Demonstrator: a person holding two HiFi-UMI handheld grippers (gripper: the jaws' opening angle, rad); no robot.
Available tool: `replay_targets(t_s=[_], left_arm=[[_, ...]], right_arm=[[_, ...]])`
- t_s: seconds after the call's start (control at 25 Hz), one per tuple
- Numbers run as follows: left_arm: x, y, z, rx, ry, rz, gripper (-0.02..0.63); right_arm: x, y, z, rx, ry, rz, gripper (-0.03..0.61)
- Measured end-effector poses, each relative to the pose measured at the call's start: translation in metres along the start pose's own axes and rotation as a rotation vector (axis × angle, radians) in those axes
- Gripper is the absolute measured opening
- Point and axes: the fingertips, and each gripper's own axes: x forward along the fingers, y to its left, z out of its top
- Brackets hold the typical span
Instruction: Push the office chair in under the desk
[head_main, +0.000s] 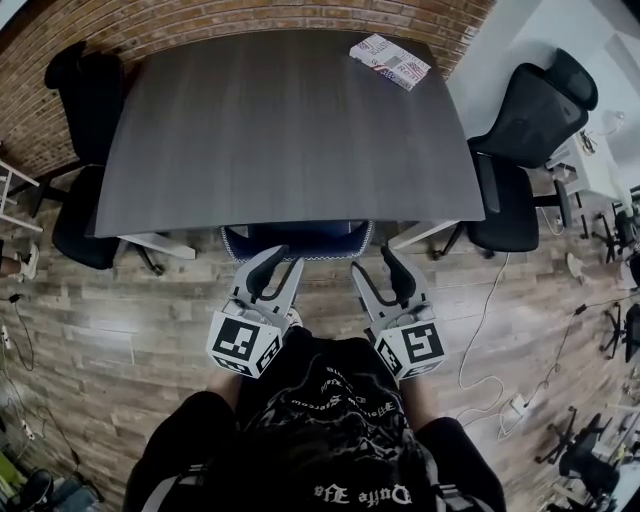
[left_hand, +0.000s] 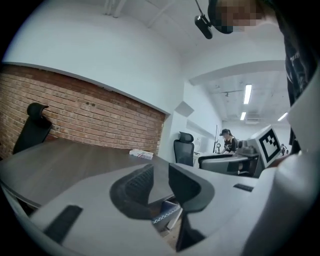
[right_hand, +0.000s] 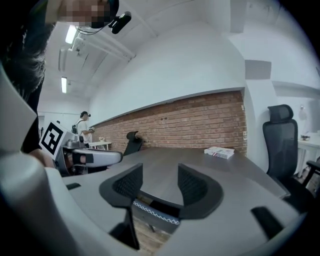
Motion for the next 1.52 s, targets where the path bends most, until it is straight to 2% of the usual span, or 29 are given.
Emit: replay_targets(t_s=[0.08, 0.2, 0.32, 0.68, 0.88, 1.12, 1.52], left_arm=[[-0.001, 0.001, 0.003, -0.005, -0.012, 0.014, 0.063], [-0.001, 0.001, 0.003, -0.010, -0.014, 0.024, 0.027], [-0.004, 0.006, 0.003, -0.035, -0.021, 0.046, 0.008], [-0.006, 0.013, 0.000, 0.000, -0.002, 0.088, 0.006], [-0.010, 0.018, 0.006, -0.080, -0.040, 0.087, 0.006], [-0.009, 0.018, 0.005, -0.091, -0.047, 0.090, 0.006], [-0.004, 0.011, 0.005, -0.018, -0.030, 0.057, 0.006]], right_arm=[[0.001, 0.002, 0.000, -0.010, 0.003, 0.000, 0.187], [0.004, 0.002, 0.002, -0.013, -0.003, -0.012, 0.076], [0.006, 0.004, 0.004, -0.005, -0.018, -0.012, 0.025], [0.012, 0.006, 0.006, 0.011, -0.043, -0.024, 0.003], [0.014, 0.007, 0.003, -0.002, -0.033, -0.032, 0.003], [0.018, 0.013, -0.002, -0.007, -0.019, -0.023, 0.003], [0.027, 0.019, 0.002, -0.037, -0.019, -0.039, 0.003]])
